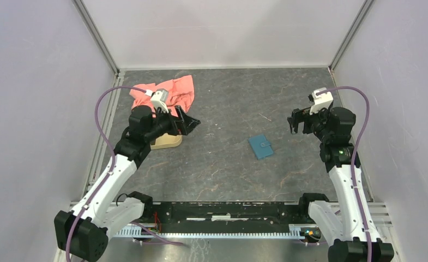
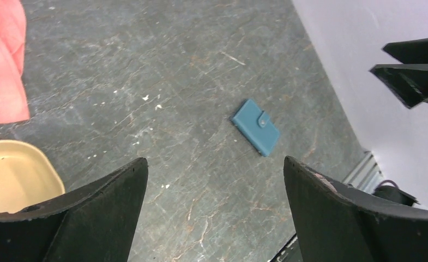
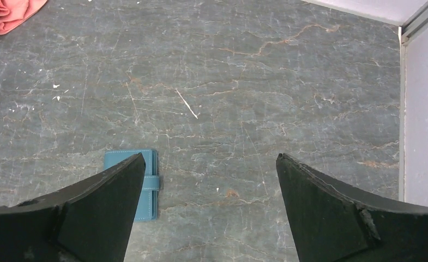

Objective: Put the credit cards into the card holder
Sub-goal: Open the card holder at the center of the board.

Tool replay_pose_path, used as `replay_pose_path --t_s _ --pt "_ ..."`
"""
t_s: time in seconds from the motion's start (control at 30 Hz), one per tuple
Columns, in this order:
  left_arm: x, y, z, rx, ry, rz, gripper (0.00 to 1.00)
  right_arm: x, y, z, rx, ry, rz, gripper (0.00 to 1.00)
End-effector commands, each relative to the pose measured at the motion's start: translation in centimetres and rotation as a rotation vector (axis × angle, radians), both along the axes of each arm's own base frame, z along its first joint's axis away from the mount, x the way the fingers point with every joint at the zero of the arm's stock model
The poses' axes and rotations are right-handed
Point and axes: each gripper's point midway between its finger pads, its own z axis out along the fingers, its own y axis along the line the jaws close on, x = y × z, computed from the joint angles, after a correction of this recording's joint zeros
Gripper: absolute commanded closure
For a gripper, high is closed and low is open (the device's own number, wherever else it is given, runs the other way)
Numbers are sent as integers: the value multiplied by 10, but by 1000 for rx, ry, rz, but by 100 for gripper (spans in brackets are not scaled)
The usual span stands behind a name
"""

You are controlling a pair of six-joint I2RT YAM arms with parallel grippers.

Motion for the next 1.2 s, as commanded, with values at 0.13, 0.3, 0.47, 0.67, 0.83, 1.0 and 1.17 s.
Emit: replay_pose_path --t_s 0.13,0.3,0.47,0.67,0.83,1.0,1.17 --pt "-13 -9 37 -141 -108 -84 0 9 -4 13 20 -57 -25 2" --pt "-27 -23 43 -325 -77 -151 0 8 5 9 23 -66 35 2" --pt "-36 -38 24 -270 -20 -198 0 -21 65 -15 -81 -131 545 2" --pt "-33 -45 5 115 -82 -40 0 -37 79 -31 -164 -172 724 2" --pt "-19 -11 -13 286 -101 105 0 -41 83 -45 -199 -174 802 2" --pt "-15 -1 -20 332 -167 127 0 -43 83 -59 -195 -139 817 2" --pt "-6 6 -24 388 -156 157 0 -45 85 -67 -176 -127 833 2"
